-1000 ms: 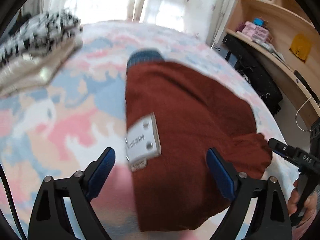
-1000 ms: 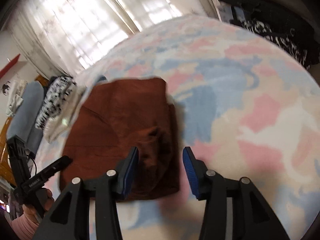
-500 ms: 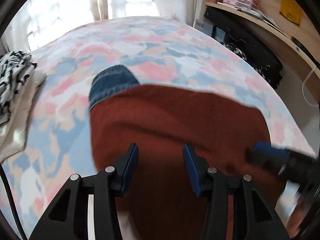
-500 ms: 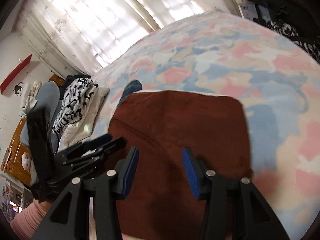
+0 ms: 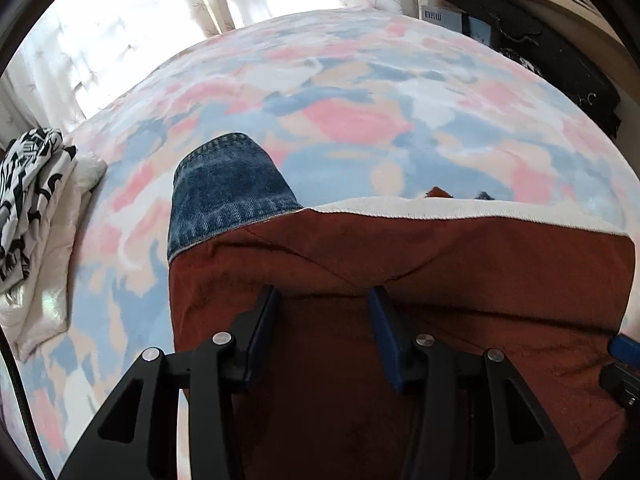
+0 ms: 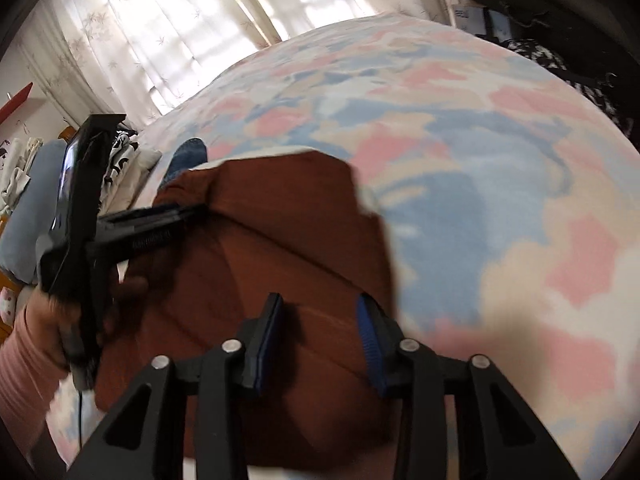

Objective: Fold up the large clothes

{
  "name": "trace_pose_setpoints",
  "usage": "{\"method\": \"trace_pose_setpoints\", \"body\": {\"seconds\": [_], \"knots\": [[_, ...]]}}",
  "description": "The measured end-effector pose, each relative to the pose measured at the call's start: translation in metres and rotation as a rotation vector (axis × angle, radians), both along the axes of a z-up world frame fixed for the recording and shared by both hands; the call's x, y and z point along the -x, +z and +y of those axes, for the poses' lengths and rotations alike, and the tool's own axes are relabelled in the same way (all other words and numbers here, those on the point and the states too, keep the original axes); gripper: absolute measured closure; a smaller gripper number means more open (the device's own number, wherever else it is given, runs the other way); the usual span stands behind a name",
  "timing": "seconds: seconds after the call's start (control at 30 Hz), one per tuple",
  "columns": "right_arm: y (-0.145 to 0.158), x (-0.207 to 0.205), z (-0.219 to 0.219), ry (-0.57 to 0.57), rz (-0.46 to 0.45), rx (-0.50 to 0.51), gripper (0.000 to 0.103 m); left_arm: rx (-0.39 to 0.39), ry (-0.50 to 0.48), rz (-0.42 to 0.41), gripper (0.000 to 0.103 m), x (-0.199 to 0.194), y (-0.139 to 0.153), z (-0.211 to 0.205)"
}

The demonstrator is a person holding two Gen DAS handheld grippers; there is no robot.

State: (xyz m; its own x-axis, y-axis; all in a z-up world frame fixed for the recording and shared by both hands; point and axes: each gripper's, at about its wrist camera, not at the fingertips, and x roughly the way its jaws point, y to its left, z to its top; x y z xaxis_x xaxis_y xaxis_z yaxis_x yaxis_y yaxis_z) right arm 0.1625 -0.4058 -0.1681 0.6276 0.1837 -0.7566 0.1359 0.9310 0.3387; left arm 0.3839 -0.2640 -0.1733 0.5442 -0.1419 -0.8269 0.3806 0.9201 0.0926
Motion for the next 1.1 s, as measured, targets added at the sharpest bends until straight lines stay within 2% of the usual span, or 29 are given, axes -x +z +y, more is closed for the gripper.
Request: {"method": "trace_pose_setpoints", "body": {"seconds": [0.07,0.17,0.23,0.27,0.4,0.57,0.7,0.9,1.0,1.1], "knots": [[-0.009,0.007,-0.013,-0.057,0.029,-0.026,0.048,0.027,0.001,-0.009,0.057,0.001,0.001,0.004],[-0.010,0.009,-0.027,-0.085,0.037,-0.129,0.045,0.066,0.001,-0.024,0.054,0.008,0.010,0.011],[-0.001,0.009,-0.023,-0.080,0.032,-0.095,0.045,0.069,0.022,-0.037,0.035,0.015,0.019,0.018],[0.005,0.008,-0.020,-0.074,0.028,-0.076,0.045,0.075,0.036,-0.044,0.031,0.018,0.023,0.021],[0.024,0.011,-0.013,-0.041,0.000,-0.097,0.043,0.193,0.052,-0.036,0.030,0.042,0.043,0.050],[0.044,0.015,0.000,0.005,-0.026,-0.059,0.043,0.202,0.049,-0.012,0.030,0.079,0.051,0.075],[0.056,0.020,0.009,0.037,-0.041,-0.032,0.040,0.244,0.076,0.016,0.030,0.101,0.057,0.095],[0.072,0.029,0.014,0.064,-0.054,0.003,0.037,0.300,0.060,0.092,0.030,0.115,0.057,0.109],[0.077,0.032,0.018,0.082,-0.047,0.027,0.035,0.308,0.058,0.099,0.030,0.121,0.055,0.112],[0.077,0.034,0.022,0.101,-0.038,0.063,0.035,0.360,0.076,0.128,0.029,0.125,0.052,0.119]]}}
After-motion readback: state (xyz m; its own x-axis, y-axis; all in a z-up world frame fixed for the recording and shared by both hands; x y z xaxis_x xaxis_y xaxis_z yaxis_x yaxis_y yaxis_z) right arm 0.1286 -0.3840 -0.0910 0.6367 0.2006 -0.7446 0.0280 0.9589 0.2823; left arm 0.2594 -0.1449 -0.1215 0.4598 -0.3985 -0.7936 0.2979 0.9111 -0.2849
